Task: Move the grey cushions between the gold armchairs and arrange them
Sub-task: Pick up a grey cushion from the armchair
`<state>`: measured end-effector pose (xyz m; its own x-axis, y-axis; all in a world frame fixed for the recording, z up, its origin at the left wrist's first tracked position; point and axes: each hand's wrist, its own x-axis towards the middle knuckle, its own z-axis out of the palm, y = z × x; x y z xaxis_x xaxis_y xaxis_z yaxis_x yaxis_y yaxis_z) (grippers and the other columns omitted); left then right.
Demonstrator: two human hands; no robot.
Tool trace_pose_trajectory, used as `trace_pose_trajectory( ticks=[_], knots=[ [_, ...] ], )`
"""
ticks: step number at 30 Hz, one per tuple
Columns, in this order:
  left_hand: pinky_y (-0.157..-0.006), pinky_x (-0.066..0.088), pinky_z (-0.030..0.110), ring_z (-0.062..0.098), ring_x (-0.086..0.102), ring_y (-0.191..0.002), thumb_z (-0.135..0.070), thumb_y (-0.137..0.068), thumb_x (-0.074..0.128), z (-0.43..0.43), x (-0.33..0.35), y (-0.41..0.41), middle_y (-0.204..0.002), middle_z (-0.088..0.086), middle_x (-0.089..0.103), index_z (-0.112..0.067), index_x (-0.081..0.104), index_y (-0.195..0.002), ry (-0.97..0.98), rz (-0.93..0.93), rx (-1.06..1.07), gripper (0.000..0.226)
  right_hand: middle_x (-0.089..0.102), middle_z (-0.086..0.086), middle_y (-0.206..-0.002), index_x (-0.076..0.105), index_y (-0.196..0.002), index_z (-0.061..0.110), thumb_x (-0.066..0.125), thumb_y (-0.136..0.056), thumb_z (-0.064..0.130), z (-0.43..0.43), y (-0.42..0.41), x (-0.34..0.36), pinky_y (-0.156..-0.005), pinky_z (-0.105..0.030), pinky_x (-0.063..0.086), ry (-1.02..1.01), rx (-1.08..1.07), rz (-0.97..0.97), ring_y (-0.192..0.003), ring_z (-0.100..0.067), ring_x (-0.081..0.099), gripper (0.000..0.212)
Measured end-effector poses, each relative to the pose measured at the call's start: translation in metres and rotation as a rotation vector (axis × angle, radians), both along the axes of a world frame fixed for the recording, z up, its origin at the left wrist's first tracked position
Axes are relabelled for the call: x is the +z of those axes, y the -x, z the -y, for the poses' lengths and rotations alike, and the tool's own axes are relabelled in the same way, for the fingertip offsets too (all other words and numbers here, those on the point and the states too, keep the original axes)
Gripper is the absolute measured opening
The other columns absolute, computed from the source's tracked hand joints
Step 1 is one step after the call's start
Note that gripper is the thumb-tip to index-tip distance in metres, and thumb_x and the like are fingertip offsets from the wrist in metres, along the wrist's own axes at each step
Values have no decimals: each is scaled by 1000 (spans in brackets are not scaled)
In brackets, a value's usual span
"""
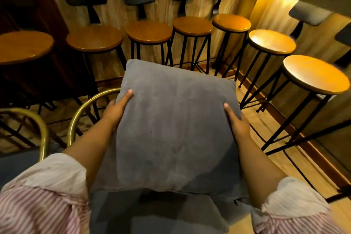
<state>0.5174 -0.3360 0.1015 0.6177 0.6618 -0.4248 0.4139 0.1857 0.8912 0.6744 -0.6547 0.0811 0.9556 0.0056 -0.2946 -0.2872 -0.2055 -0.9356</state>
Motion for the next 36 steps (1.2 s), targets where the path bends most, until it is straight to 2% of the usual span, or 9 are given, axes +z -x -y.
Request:
trace_pose_trajectory(
  ticks=[5,8,10,14,17,24,28,32,36],
  knots=[
    [-93,44,39,31,52,-126,-60,-76,64,30,55,51,-144,5,50,-23,41,-143,-141,171,90,79,63,-4,-127,56,-131,20,70,-71,59,19,51,52,-90,-33,44,-84,11,177,-112,-22,58,73],
    [-97,48,43,30,57,-120,-68,-64,69,38,85,102,-139,3,55,-24,45,-140,-140,227,103,90,61,0,-128,54,-133,23,70,-71,60,24,87,81,-96,-36,45,-122,54,243,-115,-21,57,74],
    [-99,49,47,28,60,-116,-73,-56,71,40,99,144,-135,2,58,-26,48,-138,-153,244,128,97,59,0,-125,52,-133,19,69,-77,51,24,114,98,-91,-32,42,-143,103,283,-111,-19,55,66],
    [-92,49,42,28,57,-119,-68,-61,71,42,114,218,-137,3,55,-24,42,-141,-212,290,173,96,62,-1,-116,58,-127,16,70,-78,49,7,167,116,-85,-30,41,-171,196,293,-104,-18,57,61],
    [-87,46,38,28,56,-120,-59,-74,67,33,120,274,-138,4,54,-24,42,-142,-252,289,226,81,65,-6,-123,59,-126,14,71,-77,48,-17,208,113,-91,-32,44,-199,256,285,-114,-24,59,60],
    [-90,44,40,32,51,-127,-60,-75,65,-5,118,407,-146,6,47,-26,37,-145,-278,226,358,83,61,-8,-130,54,-132,13,68,-79,50,-93,304,109,-99,-39,43,-207,410,252,-122,-29,54,66],
    [-103,41,46,32,45,-133,-71,-60,68,-41,112,482,-152,4,39,-29,30,-148,-268,163,407,105,59,-10,-133,53,-134,16,66,-78,55,-149,361,99,-104,-49,43,-175,506,225,-123,-32,54,70],
    [-99,39,39,30,41,-136,-51,-76,69,-94,107,549,-153,4,36,-23,26,-150,-252,106,431,90,58,-10,-134,53,-134,14,69,-77,52,-222,420,86,-99,-38,43,-193,564,164,-124,-32,53,70],
    [-100,41,41,28,43,-135,-46,-66,79,-157,103,606,-153,1,37,-26,25,-150,-253,66,385,102,60,-9,-130,56,-131,13,70,-80,43,-286,470,78,-87,-32,42,-220,585,105,-116,-28,57,61]
  ],
)
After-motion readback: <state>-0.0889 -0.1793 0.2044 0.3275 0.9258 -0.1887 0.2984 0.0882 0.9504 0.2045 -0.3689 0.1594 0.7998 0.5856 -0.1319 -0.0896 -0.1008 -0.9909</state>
